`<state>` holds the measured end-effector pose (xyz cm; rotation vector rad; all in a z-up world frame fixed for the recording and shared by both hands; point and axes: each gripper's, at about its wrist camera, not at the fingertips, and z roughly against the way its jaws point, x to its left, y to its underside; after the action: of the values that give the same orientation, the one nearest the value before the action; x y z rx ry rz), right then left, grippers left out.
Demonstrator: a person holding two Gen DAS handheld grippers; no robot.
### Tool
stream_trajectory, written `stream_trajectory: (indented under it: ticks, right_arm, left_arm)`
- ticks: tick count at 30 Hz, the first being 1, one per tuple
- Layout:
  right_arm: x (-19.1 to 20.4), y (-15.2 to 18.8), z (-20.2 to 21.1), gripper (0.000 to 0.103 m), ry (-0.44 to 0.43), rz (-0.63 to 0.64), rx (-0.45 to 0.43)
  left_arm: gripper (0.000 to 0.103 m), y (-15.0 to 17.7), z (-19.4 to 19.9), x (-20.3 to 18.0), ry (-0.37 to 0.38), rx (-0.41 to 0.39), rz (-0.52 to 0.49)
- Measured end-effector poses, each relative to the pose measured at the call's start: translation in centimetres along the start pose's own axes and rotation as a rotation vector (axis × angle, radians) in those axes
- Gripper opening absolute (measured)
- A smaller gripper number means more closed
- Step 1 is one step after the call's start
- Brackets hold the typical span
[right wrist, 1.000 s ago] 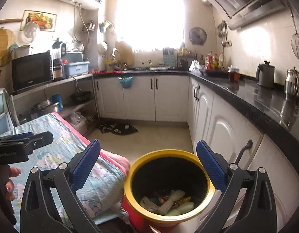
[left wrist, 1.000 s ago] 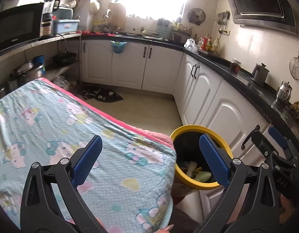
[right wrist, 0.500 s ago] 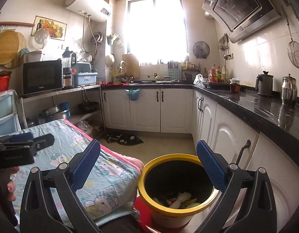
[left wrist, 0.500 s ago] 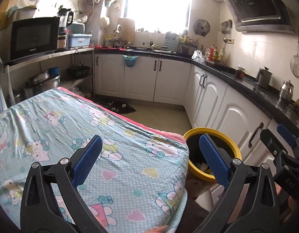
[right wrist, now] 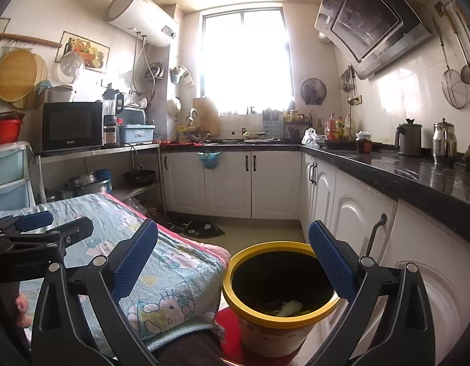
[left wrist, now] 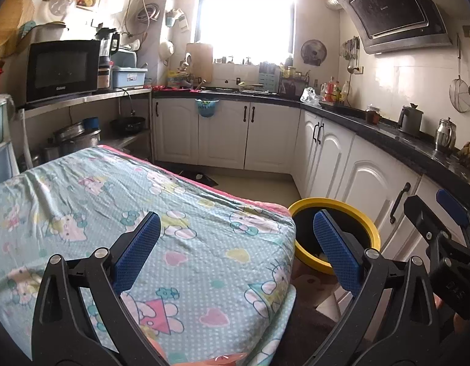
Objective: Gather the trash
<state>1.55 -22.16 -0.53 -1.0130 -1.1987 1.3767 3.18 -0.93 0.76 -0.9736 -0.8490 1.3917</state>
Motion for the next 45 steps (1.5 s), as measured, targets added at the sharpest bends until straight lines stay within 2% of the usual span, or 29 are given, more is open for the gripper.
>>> stream_trajectory:
  ticks: [7, 45]
  right_arm:
    - [-0.25, 0.28, -0.18, 0.097, 0.011, -0.008, -0.001]
    - [-0.31, 0.82, -0.01, 0.097, 0.02, -0.033, 0.014]
  left_arm:
    - [0.092, 0.43, -0.06, -0.47, 0.024, 0.002, -0.008]
    - [0.092, 0.59, -0.11, -0.6, 0.031, 0.003, 0.004]
